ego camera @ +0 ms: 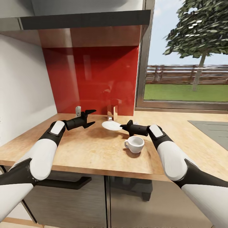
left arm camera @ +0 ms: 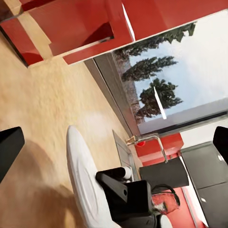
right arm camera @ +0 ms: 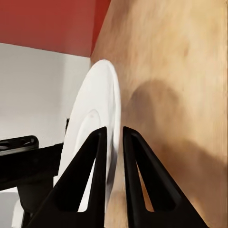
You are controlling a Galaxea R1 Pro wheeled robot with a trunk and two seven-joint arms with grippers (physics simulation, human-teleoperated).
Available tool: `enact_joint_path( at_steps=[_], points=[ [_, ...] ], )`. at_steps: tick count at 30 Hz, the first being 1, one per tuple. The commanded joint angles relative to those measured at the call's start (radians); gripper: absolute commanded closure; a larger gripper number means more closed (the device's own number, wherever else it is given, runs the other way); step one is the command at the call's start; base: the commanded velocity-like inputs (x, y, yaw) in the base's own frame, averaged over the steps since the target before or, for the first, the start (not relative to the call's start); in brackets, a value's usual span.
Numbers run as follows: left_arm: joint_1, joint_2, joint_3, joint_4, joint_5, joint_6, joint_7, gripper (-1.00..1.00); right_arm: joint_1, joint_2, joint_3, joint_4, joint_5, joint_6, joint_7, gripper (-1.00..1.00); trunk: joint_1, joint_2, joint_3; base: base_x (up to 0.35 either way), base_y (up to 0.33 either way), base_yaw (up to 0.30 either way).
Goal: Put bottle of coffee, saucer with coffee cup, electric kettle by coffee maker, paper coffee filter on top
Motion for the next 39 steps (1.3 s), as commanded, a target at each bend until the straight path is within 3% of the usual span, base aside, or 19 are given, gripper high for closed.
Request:
enact_joint_path(
  at_steps=[1,8,10,23,39],
  points=[
    [-0.001,0.000,0.006,0.000,-0.007,0.005,-0.006,-1.00,-0.001,0.001,-0.008,-0.006,0.014,0.005,0.005,1.00,0.000,-0.001,-0.001,-0.026,0.000,0.000],
    [-0.002,0.000,0.006,0.001,-0.007,0.006,-0.007,-1.00,-0.013,-0.002,-0.007,-0.088,0.014,0.005,0.005,1.00,0.000,-0.001,-0.001,-0.007,0.000,0.000],
    [-0.002,0.000,0.006,0.001,-0.007,0.006,-0.007,-1.00,-0.055,-0.003,-0.006,-0.099,0.015,0.005,0.005,1.00,0.000,-0.001,-0.001,0.000,0.000,0.000],
    [-0.002,-0.002,0.005,0.001,-0.009,0.006,-0.007,-1.00,-0.148,-0.030,-0.006,-0.137,0.015,0.007,0.006,1.00,0.000,-0.001,-0.001,-0.047,0.000,0.000],
    [-0.002,-0.002,0.002,-0.035,-0.009,0.006,-0.008,-1.00,-0.159,-0.030,-0.007,-0.252,0.012,0.014,0.015,1.00,0.000,-0.001,-0.001,-0.214,0.000,0.000]
  ],
)
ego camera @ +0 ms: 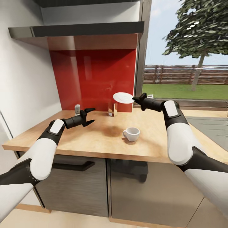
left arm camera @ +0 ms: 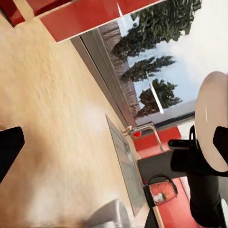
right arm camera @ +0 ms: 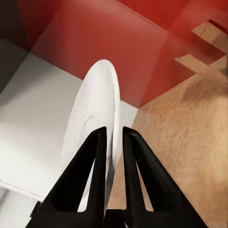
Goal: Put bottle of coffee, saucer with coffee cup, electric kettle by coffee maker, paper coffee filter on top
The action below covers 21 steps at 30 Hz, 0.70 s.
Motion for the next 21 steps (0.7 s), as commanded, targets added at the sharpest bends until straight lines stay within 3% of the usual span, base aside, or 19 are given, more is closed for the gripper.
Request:
enact_joint_path(
  at_steps=[1,9,21],
  points=[
    [-0.001,0.000,0.006,-0.003,-0.007,0.005,-0.006,-1.00,-0.001,0.001,-0.009,-0.001,0.007,0.006,0.011,1.00,-0.001,-0.001,-0.001,-0.301,0.000,0.000],
    [-0.002,0.000,0.003,-0.009,-0.007,0.004,-0.044,-1.00,-0.001,0.002,-0.009,-0.003,0.007,0.006,0.013,1.00,-0.001,-0.001,-0.001,-0.281,0.000,0.000],
    [-0.001,0.000,0.001,-0.010,-0.007,0.004,-0.053,-1.00,0.000,0.002,-0.009,-0.003,0.007,0.006,0.064,1.00,-0.001,-0.001,-0.001,-0.023,0.000,0.000]
  ],
)
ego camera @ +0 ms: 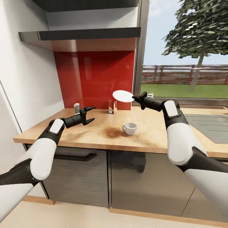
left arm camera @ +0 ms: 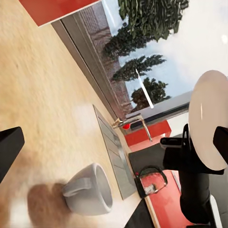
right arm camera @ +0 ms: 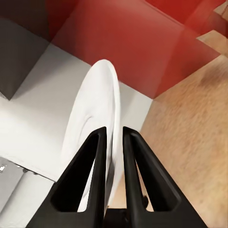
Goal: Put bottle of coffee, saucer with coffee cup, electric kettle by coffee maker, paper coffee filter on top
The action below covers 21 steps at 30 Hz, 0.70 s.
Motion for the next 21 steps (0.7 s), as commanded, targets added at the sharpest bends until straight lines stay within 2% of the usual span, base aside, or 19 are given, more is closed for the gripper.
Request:
enact_joint_path(
  at_steps=[1,6,21],
  points=[
    [-0.001,0.000,0.005,0.000,-0.007,0.005,-0.006,-1.00,-0.002,0.001,-0.008,0.000,0.007,0.006,0.014,1.00,0.000,-0.001,-0.001,-0.001,0.000,0.000],
    [-0.001,-0.001,0.005,0.000,-0.007,0.005,-0.006,-1.00,-0.001,0.002,-0.006,0.000,0.007,0.007,0.020,1.00,0.000,-0.001,-0.001,0.000,0.000,0.000],
    [-0.002,-0.001,0.004,0.000,-0.007,0.005,-0.006,-1.00,-0.001,0.002,-0.007,0.000,0.007,0.008,0.020,1.00,0.000,-0.001,-0.001,-0.170,0.000,0.000]
  ],
)
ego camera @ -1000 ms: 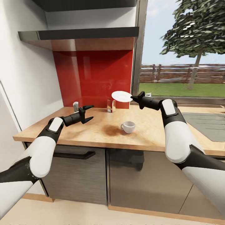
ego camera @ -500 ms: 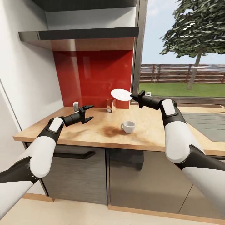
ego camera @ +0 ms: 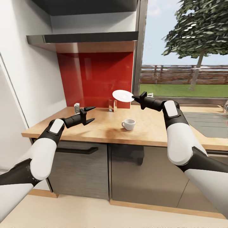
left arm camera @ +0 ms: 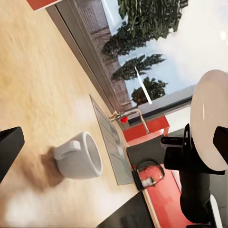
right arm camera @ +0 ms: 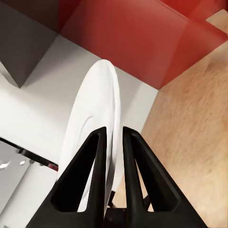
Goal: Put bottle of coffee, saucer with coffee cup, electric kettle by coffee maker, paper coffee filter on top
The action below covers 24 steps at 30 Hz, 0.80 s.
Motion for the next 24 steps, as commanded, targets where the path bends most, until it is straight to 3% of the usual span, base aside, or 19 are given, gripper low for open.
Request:
enact_joint_path(
  at_steps=[1,6,10,11,13,14,18,19,20,23,24],
  points=[
    [-0.001,-0.001,0.005,0.001,-0.007,0.004,-0.005,-1.00,-0.002,0.001,-0.008,0.000,0.007,0.006,0.010,1.00,0.000,-0.001,-0.001,-0.046,0.000,0.000],
    [-0.001,-0.002,0.000,0.001,-0.007,0.006,-0.018,-1.00,-0.002,0.001,-0.009,0.000,0.007,0.005,0.010,1.00,0.000,-0.001,-0.001,-0.014,0.000,0.000],
    [-0.001,-0.003,-0.043,0.001,-0.008,0.005,-0.127,-1.00,-0.002,0.001,-0.010,0.000,0.007,0.005,0.011,1.00,0.000,-0.001,-0.001,-0.003,0.000,0.000],
    [0.000,-0.003,-0.086,0.001,-0.009,0.005,-0.201,-1.00,-0.002,0.001,-0.011,0.000,0.007,0.005,0.011,1.00,0.000,-0.001,-0.001,-0.001,0.000,0.000],
    [0.000,-0.003,-0.147,0.001,-0.011,0.005,-0.282,-1.00,-0.002,0.001,-0.011,0.000,0.007,0.005,0.011,1.00,0.000,-0.001,-0.001,-0.001,0.000,0.000],
    [0.001,-0.002,-0.218,0.000,-0.012,0.004,-0.365,-1.00,-0.002,0.001,-0.011,0.000,0.007,0.005,0.011,1.00,0.000,-0.001,-0.001,0.000,0.000,0.000],
    [0.003,0.002,-0.349,0.000,-0.013,0.001,-0.533,-1.00,-0.001,0.001,-0.011,0.000,0.007,0.005,0.011,1.00,0.000,-0.001,-0.001,0.000,0.000,0.000],
    [0.008,0.005,-0.402,-0.005,-0.014,-0.003,-0.612,-1.00,-0.001,0.000,-0.012,0.000,0.007,0.005,0.011,1.00,0.000,-0.001,-0.001,0.000,0.000,0.000],
    [0.014,0.007,-0.427,-0.010,-0.014,-0.008,-0.648,-1.00,-0.001,0.000,-0.012,-0.001,0.007,0.005,0.011,1.00,0.000,-0.001,-0.001,0.000,0.000,0.000],
    [0.048,0.016,-0.501,-0.038,-0.016,-0.038,-0.748,-1.00,0.000,0.000,-0.012,0.000,0.007,0.005,0.011,1.00,0.000,-0.001,-0.001,0.000,0.000,0.000],
    [0.085,0.024,-0.555,-0.072,-0.016,-0.065,-0.814,-1.00,-0.001,0.000,-0.012,-0.001,0.007,0.005,0.011,1.00,0.000,-0.001,-0.001,0.000,0.000,0.000]
  ],
)
